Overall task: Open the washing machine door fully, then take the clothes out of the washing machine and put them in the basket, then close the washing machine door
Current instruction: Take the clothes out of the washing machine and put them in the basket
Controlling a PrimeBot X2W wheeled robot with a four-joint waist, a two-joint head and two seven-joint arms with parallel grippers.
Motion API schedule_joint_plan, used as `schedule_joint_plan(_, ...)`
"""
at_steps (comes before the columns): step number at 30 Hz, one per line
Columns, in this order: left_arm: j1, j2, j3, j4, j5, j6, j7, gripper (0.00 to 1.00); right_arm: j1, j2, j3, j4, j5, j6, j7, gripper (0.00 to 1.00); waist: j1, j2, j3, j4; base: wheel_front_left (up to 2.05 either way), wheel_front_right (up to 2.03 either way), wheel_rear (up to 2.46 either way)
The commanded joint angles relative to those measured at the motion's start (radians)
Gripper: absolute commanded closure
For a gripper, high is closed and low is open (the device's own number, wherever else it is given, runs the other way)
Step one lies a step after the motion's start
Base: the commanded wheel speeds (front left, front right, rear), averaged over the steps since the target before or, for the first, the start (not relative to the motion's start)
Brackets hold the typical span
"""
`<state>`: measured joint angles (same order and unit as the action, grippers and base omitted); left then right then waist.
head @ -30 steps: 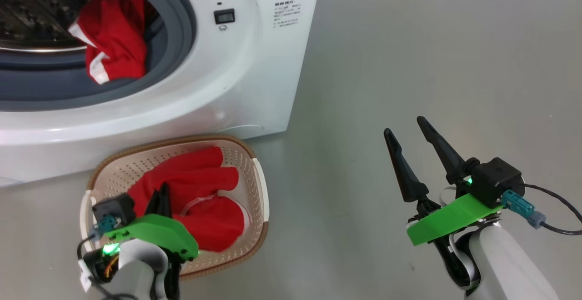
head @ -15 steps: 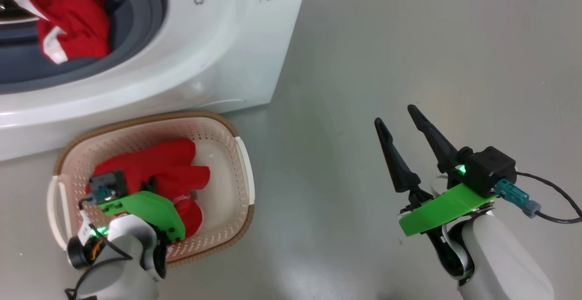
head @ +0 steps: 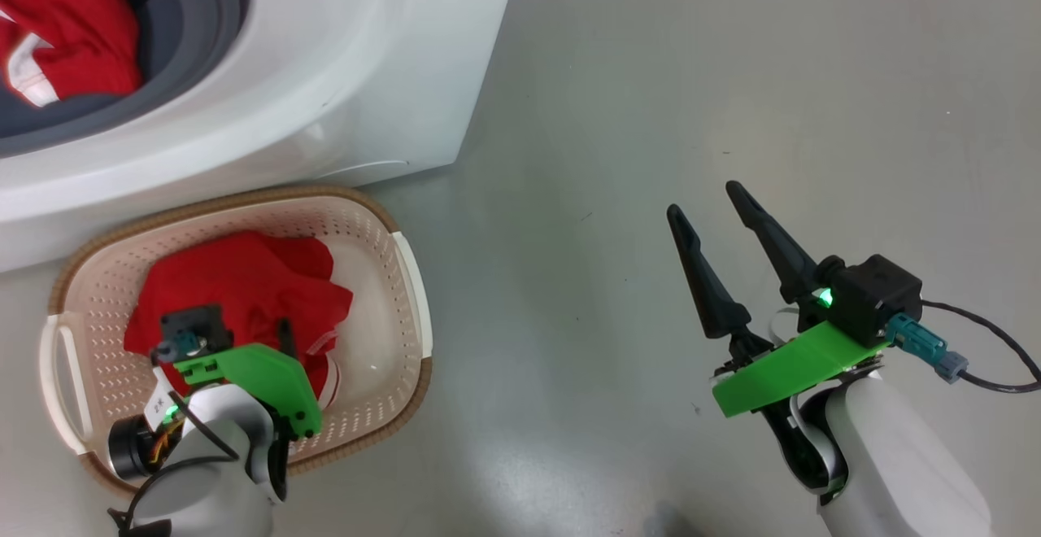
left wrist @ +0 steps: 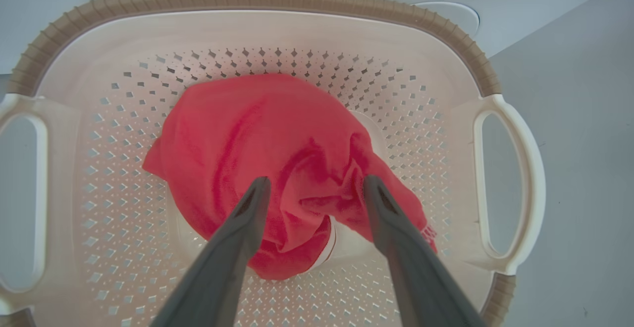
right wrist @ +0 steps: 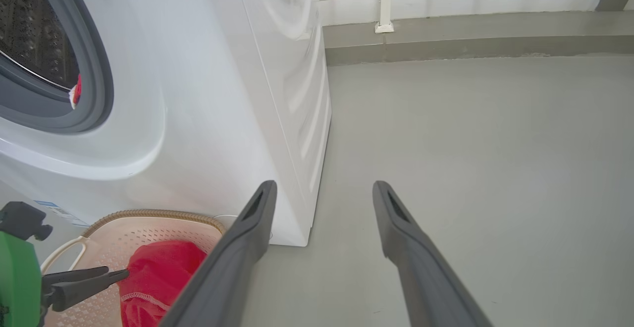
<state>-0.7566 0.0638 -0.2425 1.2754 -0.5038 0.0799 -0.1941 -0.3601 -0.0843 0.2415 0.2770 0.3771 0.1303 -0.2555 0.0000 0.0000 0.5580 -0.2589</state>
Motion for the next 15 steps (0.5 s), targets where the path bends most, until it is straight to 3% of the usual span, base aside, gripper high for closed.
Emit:
schedule_joint_plan(1, 0.003, 0.025, 0.013, -0.004, 0.007, 0.0, -0.019, 0.0, -0.011, 0.0, 0.019, -0.016, 0.004, 0.0, -0.006, 0.0, 0.0, 0.0, -0.005, 0.002, 0.0, 0.0, 0.0)
schedule_joint_plan(11, 0.024, 0.017, 0.018, -0.042, 0.002, -0.027, -0.066, 0.0, 0.0, -0.01, 0.007, -0.008, -0.007, 0.0, -0.006, 0.0, 0.0, 0.0, -0.076, 0.039, 0.0, 0.0, 0.0)
schedule_joint_plan(15, 0.065, 0.023, 0.047, -0.17, 0.015, -0.016, -0.067, 0.0, 0.006, -0.015, 0.002, -0.007, -0.016, 0.0, -0.006, 0.0, 0.0, 0.0, -0.117, 0.057, 0.0, 0.0, 0.0)
